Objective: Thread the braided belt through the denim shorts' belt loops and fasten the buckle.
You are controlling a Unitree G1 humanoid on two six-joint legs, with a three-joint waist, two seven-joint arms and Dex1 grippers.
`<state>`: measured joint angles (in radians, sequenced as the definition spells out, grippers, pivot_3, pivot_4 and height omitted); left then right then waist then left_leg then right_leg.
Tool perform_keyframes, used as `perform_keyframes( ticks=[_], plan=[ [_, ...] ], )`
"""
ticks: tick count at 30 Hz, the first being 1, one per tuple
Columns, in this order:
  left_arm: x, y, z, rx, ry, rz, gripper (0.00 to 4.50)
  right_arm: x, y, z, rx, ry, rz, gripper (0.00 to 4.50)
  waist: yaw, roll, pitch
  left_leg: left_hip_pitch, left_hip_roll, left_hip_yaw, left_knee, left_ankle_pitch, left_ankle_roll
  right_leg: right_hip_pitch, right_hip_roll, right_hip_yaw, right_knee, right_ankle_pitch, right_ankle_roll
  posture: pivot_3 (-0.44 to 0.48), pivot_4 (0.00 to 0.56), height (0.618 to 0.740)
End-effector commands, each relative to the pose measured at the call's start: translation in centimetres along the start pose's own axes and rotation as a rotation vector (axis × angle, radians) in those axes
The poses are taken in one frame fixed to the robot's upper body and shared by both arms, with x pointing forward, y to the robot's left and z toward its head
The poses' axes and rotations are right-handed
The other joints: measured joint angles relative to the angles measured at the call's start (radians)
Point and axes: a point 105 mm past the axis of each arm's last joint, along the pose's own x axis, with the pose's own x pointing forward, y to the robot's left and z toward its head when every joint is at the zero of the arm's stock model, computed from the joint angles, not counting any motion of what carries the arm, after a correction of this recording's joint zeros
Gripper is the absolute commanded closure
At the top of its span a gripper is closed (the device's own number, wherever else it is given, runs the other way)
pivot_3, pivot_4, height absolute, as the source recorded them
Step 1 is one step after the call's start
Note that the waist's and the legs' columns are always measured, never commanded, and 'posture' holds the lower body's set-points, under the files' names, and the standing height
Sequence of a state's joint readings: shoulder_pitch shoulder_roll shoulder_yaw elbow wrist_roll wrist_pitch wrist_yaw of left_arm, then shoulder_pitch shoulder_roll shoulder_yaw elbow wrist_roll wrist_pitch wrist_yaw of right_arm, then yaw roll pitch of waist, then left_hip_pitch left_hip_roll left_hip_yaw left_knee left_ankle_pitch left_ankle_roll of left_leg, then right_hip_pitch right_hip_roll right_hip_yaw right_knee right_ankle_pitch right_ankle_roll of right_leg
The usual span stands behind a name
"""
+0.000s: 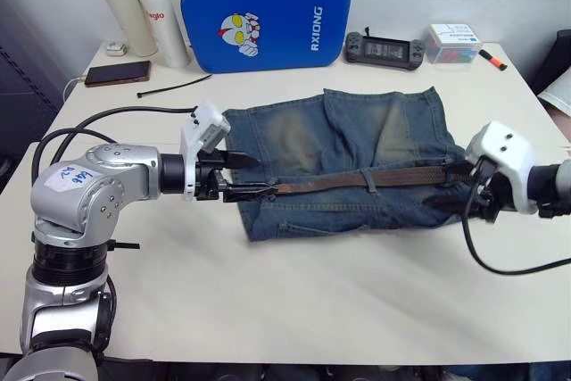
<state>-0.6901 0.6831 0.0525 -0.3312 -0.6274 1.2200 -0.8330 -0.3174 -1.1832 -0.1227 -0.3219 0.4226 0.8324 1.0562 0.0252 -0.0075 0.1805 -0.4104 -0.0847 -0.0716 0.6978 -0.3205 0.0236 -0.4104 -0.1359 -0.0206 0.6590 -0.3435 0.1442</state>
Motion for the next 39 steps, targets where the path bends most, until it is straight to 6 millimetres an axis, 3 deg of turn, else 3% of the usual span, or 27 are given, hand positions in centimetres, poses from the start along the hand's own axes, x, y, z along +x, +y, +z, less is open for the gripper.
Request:
perform_keyframes(
  ticks=[1, 4, 7, 8, 10, 11, 15, 16, 17, 18, 26, 28, 32, 35, 39],
  plan=[
    [-0.1, -0.1, 0.3, 0.022, -0.010, -0.009, 0.00, 1.4, 2.7, -0.4, -0.068, 0.050, 0.083, 0.29, 0.000, 0.000, 0.000, 0.000, 0.000, 0.000, 0.000, 0.000, 0.000, 0.000, 0.000, 0.000, 0.000, 0.000, 0.000, 0.000, 0.150, 0.677],
    [-0.3, 0.6, -0.3, 0.036, 0.026, 0.034, 0.00, 3.4, 3.6, -0.8, -0.108, 0.049, 0.084, 0.29, -0.002, 0.000, 0.000, 0.000, 0.000, 0.000, 0.000, 0.000, 0.000, 0.000, 0.000, 0.000, 0.000, 0.000, 0.000, 0.000, 0.150, 0.677],
    [-1.1, 1.4, -1.1, 0.036, 0.066, 0.083, 0.00, 4.3, 2.8, -1.3, -0.176, 0.071, 0.025, 0.29, -0.004, 0.000, 0.000, 0.000, 0.001, 0.001, 0.000, 0.000, 0.000, -0.001, 0.000, 0.001, 0.001, 0.000, 0.000, 0.000, 0.150, 0.677],
    [-1.4, 1.6, -1.4, 0.039, 0.079, 0.090, 0.00, 4.5, 2.6, -1.4, -0.206, 0.082, 0.015, 0.51, -0.004, 0.000, 0.000, 0.000, 0.000, 0.001, -0.001, 0.000, 0.000, -0.002, 0.000, 0.002, 0.001, 0.000, 0.000, 0.000, 0.150, 0.677],
    [-2.0, 2.0, -2.0, 0.035, 0.115, 0.121, 0.00, 4.6, 2.3, -1.9, -0.263, 0.111, 0.016, 1.05, -0.002, 0.000, 0.000, 0.000, 0.000, 0.001, -0.001, 0.000, 0.000, -0.002, 0.000, 0.002, 0.001, 0.000, 0.000, 0.000, 0.150, 0.677],
    [-2.3, 2.4, -2.4, 0.034, 0.135, 0.144, 0.00, 4.6, 2.2, -2.2, -0.284, 0.126, 0.013, 1.66, -0.002, 0.000, 0.000, 0.000, 0.000, 0.001, 0.000, 0.000, 0.000, -0.002, 0.001, 0.002, 0.001, 0.000, 0.000, 0.000, 0.150, 0.677],
    [-2.8, 3.0, -3.5, 0.026, 0.179, 0.179, 0.00, 4.1, 0.9, -3.2, -0.345, 0.174, -0.023, 3.39, 0.002, 0.000, 0.000, 0.000, 0.000, 0.001, 0.000, 0.000, 0.000, -0.002, 0.001, 0.001, 0.001, 0.000, 0.000, 0.000, 0.150, 0.677],
    [-2.7, 2.9, -3.5, 0.027, 0.179, 0.175, 0.00, 3.8, 0.1, -3.4, -0.361, 0.187, -0.050, 4.05, 0.001, 0.000, 0.000, 0.000, 0.000, 0.001, 0.000, 0.000, 0.000, -0.002, 0.001, 0.001, 0.001, 0.000, 0.000, 0.000, 0.150, 0.677],
    [-2.6, 2.9, -3.6, 0.027, 0.177, 0.169, 0.00, 3.3, -0.7, -3.6, -0.379, 0.200, -0.076, 4.40, 0.001, 0.000, 0.000, 0.000, -0.001, 0.001, 0.000, 0.000, 0.000, -0.002, 0.001, 0.001, 0.001, 0.000, 0.000, 0.000, 0.150, 0.677],
    [-2.4, 2.8, -3.6, 0.027, 0.174, 0.164, 0.00, 2.8, -1.7, -3.8, -0.397, 0.218, -0.105, 4.46, 0.001, 0.000, 0.000, 0.000, -0.001, 0.001, 0.000, 0.000, 0.000, -0.002, 0.001, 0.001, 0.001, 0.000, 0.000, 0.000, 0.150, 0.677],
    [-1.0, 2.3, -3.3, 0.040, 0.151, 0.117, 0.00, 0.8, -5.9, -5.5, -0.515, 0.279, -0.180, 4.46, -0.002, 0.001, 0.000, 0.000, -0.002, 0.001, 0.000, 0.000, 0.001, -0.002, 0.001, 0.001, 0.002, 0.000, 0.000, 0.000, 0.150, 0.677],
    [-0.5, 2.3, -3.1, 0.045, 0.144, 0.111, 0.00, 0.9, -6.2, -5.6, -0.531, 0.262, -0.180, 4.46, -0.002, 0.001, 0.000, 0.000, -0.002, 0.001, 0.000, 0.001, 0.001, -0.002, 0.002, 0.001, 0.002, 0.000, 0.000, 0.000, 0.150, 0.677],
    [0.2, 2.1, -2.5, 0.051, 0.121, 0.096, 0.00, 1.1, -5.8, -3.7, -0.482, 0.159, -0.169, 4.46, -0.003, 0.001, 0.000, 0.000, -0.002, 0.001, 0.000, 0.001, 0.001, -0.002, 0.002, 0.001, 0.002, 0.000, 0.000, 0.000, 0.150, 0.677],
    [0.3, 2.0, -2.5, 0.048, 0.119, 0.087, 0.00, 0.3, -5.6, -3.2, -0.467, 0.158, -0.158, 3.37, -0.005, 0.001, 0.000, 0.000, -0.001, 0.001, 0.000, 0.001, 0.001, -0.003, 0.002, 0.001, 0.003, 0.000, 0.000, 0.000, 0.150, 0.677],
    [0.2, 2.0, -2.7, 0.046, 0.124, 0.085, 0.00, -1.5, -5.0, -2.1, -0.329, 0.117, -0.146, 1.43, -0.003, 0.001, 0.000, -0.001, 0.001, 0.002, 0.000, 0.000, 0.000, -0.003, 0.002, 0.001, 0.003, 0.000, 0.000, 0.000, 0.150, 0.677]
  ],
)
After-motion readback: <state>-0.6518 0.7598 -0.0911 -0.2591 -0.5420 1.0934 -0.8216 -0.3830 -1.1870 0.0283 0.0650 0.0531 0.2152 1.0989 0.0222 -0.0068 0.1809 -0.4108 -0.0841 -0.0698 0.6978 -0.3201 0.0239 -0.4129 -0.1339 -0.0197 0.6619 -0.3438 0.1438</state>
